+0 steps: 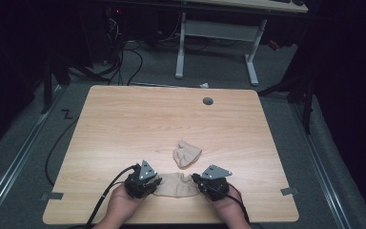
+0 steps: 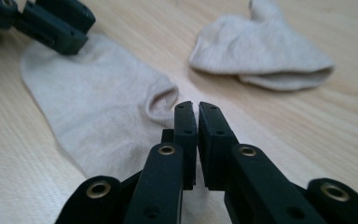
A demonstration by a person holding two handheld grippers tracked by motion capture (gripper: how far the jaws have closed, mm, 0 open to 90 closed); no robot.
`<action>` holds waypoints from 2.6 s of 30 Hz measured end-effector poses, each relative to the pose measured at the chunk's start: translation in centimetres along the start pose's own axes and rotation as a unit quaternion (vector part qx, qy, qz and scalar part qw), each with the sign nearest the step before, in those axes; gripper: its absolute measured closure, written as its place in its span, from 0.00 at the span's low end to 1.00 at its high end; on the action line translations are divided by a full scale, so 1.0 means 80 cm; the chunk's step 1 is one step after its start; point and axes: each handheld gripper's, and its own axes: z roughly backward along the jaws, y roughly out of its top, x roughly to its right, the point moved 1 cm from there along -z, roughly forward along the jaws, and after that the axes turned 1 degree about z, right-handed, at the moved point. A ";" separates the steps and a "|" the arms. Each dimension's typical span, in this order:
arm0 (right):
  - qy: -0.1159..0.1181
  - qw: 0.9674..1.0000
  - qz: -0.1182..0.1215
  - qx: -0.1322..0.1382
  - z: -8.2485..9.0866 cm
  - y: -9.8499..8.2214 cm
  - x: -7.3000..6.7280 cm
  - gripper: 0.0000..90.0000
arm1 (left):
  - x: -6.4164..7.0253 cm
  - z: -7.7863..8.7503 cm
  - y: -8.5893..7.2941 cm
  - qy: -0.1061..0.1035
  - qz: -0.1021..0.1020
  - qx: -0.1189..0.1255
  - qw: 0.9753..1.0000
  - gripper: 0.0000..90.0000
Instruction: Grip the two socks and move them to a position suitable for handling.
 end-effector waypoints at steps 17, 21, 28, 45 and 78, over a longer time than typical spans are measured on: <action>0.020 1.000 0.015 -0.016 0.011 -0.015 -0.029 0.93 | 0.017 0.031 -0.020 -0.024 -0.003 -0.009 1.000 0.73; 0.003 1.000 -0.004 0.014 0.021 -0.010 -0.016 0.93 | 0.001 0.046 -0.011 -0.025 0.014 0.033 0.999 0.71; -0.021 0.999 -0.044 0.024 0.024 0.001 0.014 0.84 | -0.049 0.065 -0.016 0.001 0.031 0.071 0.997 0.61; -0.065 0.997 -0.042 -0.011 -0.044 0.070 0.075 0.98 | -0.055 0.066 -0.024 -0.015 0.041 0.068 0.997 0.55; -0.048 0.998 -0.030 -0.036 -0.026 0.012 0.031 0.95 | -0.047 0.060 -0.025 -0.020 0.033 0.057 0.998 0.55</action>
